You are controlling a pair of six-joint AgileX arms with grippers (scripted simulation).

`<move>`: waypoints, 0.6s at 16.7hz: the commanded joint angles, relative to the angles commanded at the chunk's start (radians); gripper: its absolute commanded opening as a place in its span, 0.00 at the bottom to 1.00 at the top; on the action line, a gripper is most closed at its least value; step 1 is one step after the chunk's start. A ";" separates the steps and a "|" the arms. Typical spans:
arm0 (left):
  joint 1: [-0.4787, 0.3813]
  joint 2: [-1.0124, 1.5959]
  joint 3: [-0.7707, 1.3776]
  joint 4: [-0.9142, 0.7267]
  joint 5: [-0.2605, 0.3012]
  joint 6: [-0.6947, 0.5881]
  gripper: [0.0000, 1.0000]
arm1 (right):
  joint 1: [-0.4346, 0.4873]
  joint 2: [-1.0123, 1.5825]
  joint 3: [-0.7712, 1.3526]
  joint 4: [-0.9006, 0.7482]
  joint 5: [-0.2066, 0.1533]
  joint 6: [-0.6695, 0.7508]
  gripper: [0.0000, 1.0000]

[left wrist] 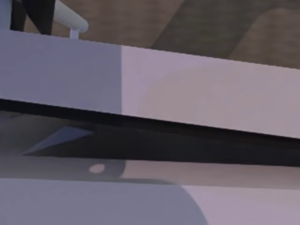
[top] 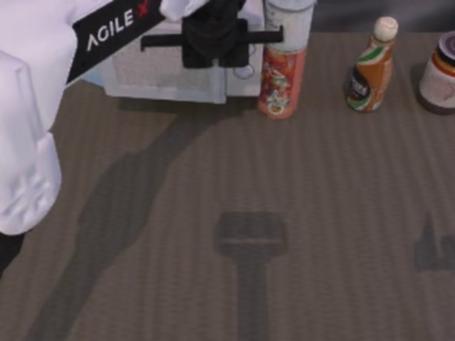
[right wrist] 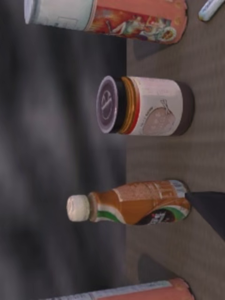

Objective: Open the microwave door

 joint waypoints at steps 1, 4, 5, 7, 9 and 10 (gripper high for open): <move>0.000 0.000 0.000 0.000 0.000 0.000 0.00 | 0.000 0.000 0.000 0.000 0.000 0.000 1.00; 0.000 0.000 0.000 0.000 0.000 0.000 0.00 | 0.000 0.000 0.000 0.000 0.000 0.000 1.00; 0.000 0.000 0.000 0.000 0.000 0.000 0.00 | 0.000 0.000 0.000 0.000 0.000 0.000 1.00; -0.005 0.004 0.001 0.002 0.007 -0.005 0.00 | 0.000 0.000 0.000 0.000 0.000 0.000 1.00; -0.004 -0.008 -0.017 0.012 0.008 0.007 0.00 | 0.000 0.000 0.000 0.000 0.000 0.000 1.00; -0.002 -0.022 -0.040 0.023 0.010 0.020 0.00 | 0.000 0.000 0.000 0.000 0.000 0.000 1.00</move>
